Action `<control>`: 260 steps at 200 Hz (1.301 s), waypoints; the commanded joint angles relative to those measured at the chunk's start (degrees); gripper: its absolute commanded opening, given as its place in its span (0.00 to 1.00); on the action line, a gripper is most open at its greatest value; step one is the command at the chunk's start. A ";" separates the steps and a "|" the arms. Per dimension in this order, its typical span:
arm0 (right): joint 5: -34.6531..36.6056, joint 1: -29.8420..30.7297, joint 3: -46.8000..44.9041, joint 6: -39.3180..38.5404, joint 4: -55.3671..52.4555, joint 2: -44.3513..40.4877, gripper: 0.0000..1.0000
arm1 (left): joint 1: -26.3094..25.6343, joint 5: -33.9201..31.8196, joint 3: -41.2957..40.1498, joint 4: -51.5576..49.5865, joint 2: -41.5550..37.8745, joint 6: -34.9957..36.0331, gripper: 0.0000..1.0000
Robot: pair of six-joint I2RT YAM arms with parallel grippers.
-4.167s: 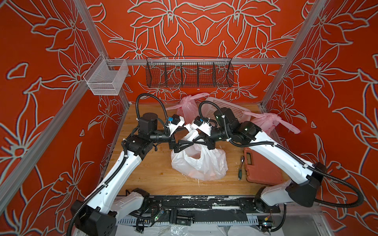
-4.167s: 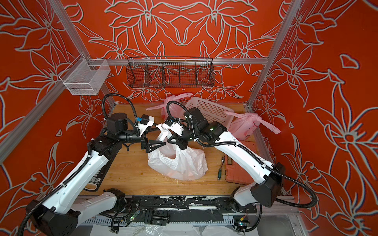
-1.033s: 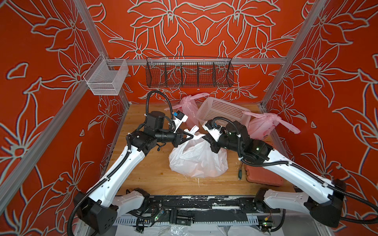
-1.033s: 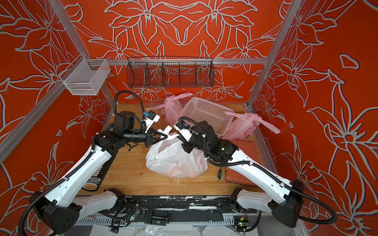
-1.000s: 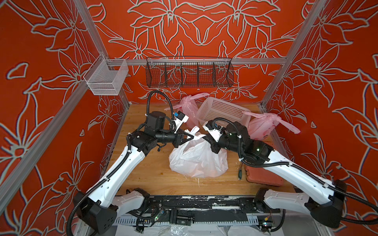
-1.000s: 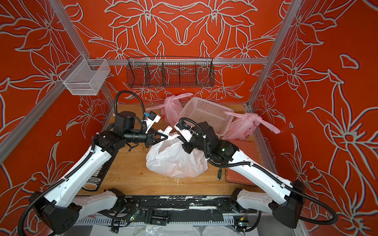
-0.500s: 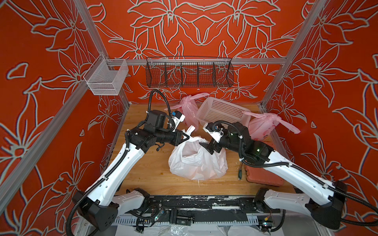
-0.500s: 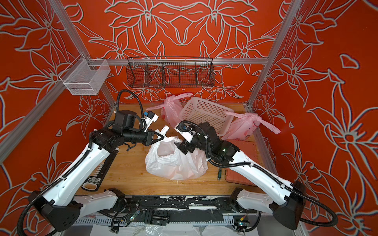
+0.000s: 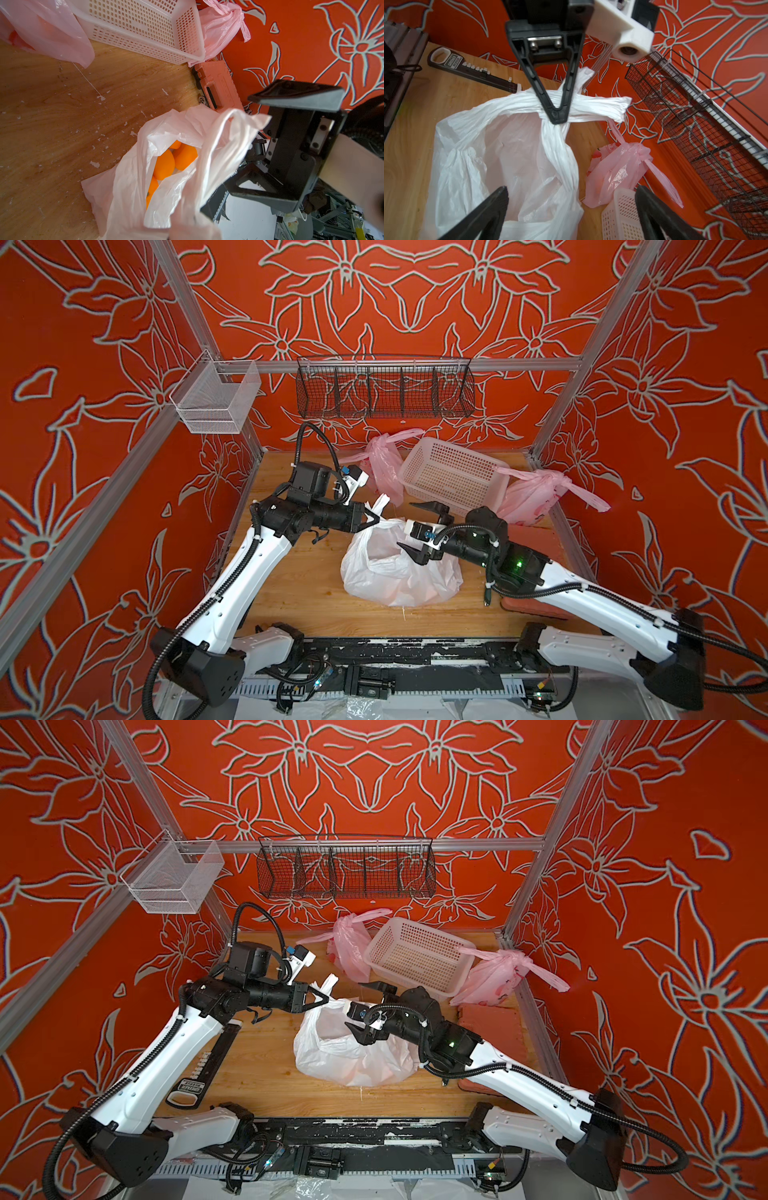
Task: Place the oranges into plastic bags & tie knots
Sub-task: Tie the plastic bag at the center of the board.
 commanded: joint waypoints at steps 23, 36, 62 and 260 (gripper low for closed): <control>7.79 7.90 -2.78 -23.18 17.93 4.56 0.97 | 0.58 4.22 2.17 -3.04 1.10 0.82 0.00; 8.88 9.39 -2.47 -26.28 20.01 6.42 0.96 | 0.59 5.23 2.39 -3.76 1.30 1.49 0.00; 10.20 9.79 -1.56 -30.25 22.67 9.33 0.95 | 0.54 5.53 2.31 -4.87 1.06 3.09 0.00; 11.49 7.06 4.41 -30.62 16.73 14.09 0.57 | 0.53 6.85 1.82 -5.84 -1.04 5.42 0.07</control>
